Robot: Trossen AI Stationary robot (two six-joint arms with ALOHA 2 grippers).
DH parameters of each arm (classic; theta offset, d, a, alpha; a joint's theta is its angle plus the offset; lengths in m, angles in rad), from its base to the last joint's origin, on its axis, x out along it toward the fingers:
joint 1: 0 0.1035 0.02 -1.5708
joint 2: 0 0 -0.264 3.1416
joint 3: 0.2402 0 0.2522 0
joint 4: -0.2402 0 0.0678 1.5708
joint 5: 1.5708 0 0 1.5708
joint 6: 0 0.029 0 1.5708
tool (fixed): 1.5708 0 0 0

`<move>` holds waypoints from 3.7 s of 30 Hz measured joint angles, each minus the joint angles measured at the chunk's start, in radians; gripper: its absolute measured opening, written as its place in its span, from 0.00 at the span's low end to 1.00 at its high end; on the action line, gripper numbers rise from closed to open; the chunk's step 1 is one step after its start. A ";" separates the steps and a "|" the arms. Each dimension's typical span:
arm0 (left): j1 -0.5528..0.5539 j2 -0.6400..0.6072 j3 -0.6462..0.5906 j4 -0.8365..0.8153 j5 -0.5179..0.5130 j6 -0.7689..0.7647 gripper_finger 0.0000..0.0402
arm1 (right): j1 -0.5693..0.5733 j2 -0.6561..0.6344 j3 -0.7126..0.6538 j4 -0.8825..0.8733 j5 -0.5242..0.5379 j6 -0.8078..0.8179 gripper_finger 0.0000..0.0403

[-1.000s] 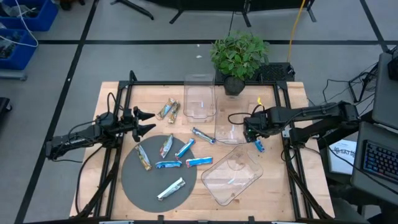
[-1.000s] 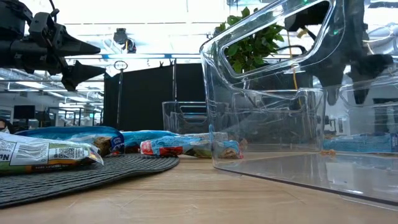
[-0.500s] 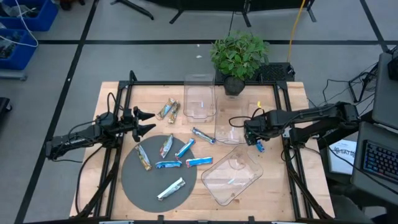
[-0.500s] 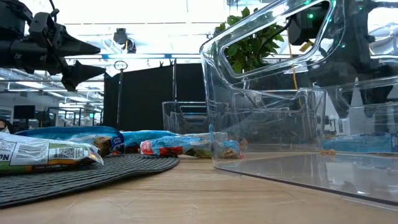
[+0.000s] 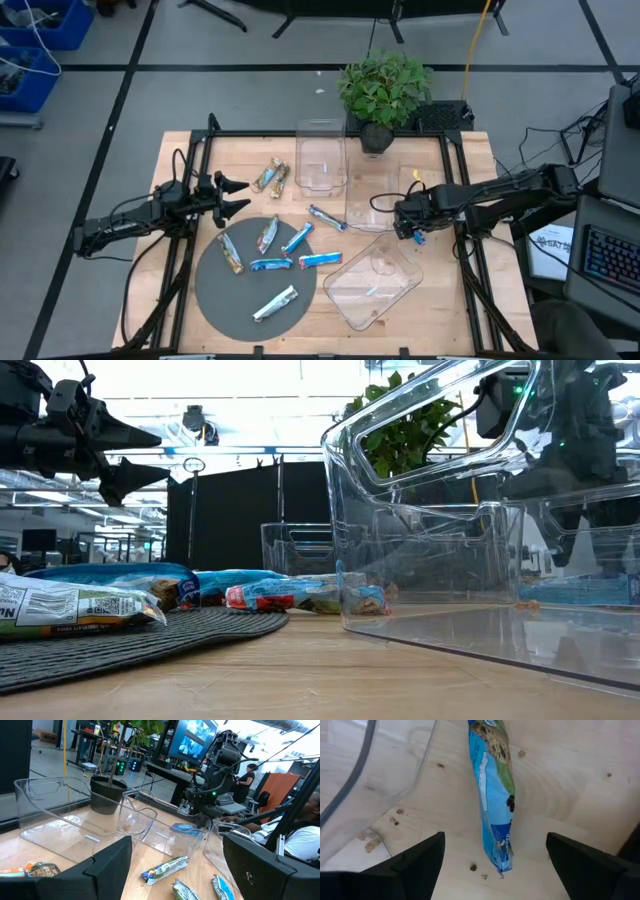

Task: Pick and place Granola Bars by type
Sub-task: Put the blue granola bar into the bottom transparent bin

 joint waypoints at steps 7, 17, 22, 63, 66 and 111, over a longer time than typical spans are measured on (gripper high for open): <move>0.000 0.000 0.000 0.000 0.000 0.000 0.77 | 0.000 -0.001 -0.005 0.003 0.012 0.001 0.84; 0.000 0.000 0.000 0.000 0.000 0.000 0.77 | 0.000 -0.045 -0.009 -0.049 0.055 -0.002 0.84; 0.000 0.000 0.000 0.000 0.000 0.000 0.77 | 0.000 -0.080 -0.011 -0.123 0.056 0.006 0.84; 0.000 0.000 0.000 0.000 0.000 0.000 0.77 | 0.069 -0.242 -0.245 0.223 0.026 0.040 0.84; 0.000 0.000 0.000 0.000 0.000 0.000 0.77 | 0.069 -0.246 -0.264 0.250 0.024 0.035 0.84; 0.000 0.000 0.000 0.000 0.000 0.000 0.77 | 0.069 -0.288 -0.318 0.301 -0.005 0.018 0.17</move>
